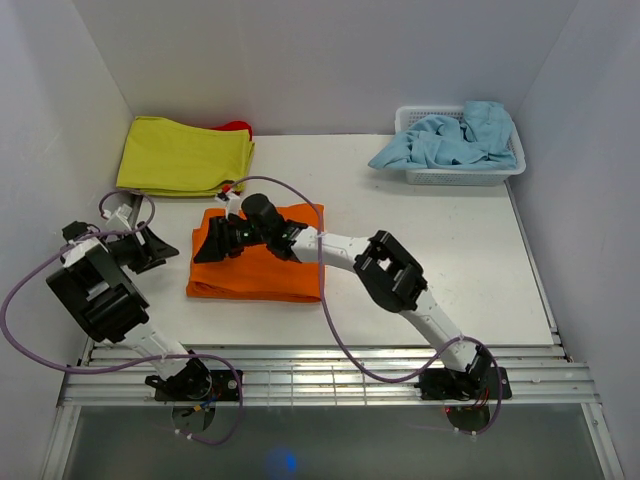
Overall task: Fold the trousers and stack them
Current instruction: Fold the trousers
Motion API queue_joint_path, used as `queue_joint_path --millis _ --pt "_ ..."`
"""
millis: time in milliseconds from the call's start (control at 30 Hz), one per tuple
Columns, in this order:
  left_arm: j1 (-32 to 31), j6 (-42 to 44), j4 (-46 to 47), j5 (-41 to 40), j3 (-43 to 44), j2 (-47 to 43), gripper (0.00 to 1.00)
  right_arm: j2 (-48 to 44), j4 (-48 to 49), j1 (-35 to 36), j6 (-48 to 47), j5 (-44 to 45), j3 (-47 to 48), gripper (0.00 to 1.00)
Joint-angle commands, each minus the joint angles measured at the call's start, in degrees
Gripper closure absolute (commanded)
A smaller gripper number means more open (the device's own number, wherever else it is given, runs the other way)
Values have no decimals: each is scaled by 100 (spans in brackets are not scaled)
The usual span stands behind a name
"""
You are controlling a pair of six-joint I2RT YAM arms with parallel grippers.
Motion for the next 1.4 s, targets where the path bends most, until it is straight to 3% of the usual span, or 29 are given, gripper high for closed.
queue_joint_path --millis 0,133,267,400,533,700,867,1167,1367 --pt "-137 543 -714 548 392 4 29 -1449 -407 -292 -1039 -450 -735 36" --pt "-427 696 -920 636 543 75 32 -2495 -1709 -993 -2338 -635 -1789 32" --pt "-769 792 -1149 444 499 -170 28 -3306 -3045 -1847 -3421 -522 -2732 21" --pt "-1226 714 -1035 -101 236 -478 23 -3861 -3460 -2761 -3820 -179 -3875 7" --pt "-1394 73 -553 -874 33 -540 26 -3652 -3487 -3386 -3785 -617 -4447 12" --pt "-1429 -244 -402 -937 59 -330 33 -3186 -2428 -3413 -3329 -1363 -4728 19" --pt "-1473 -219 -410 -621 94 -373 43 -2746 -1274 -3396 -2380 -1751 -4791 34" --pt "-1491 -490 -112 -339 296 -49 41 -1727 904 -3378 -527 -1910 -4809 35" --pt "-1535 -675 -24 -340 841 663 40 -1190 1110 -3378 -252 -1980 -4501 37"
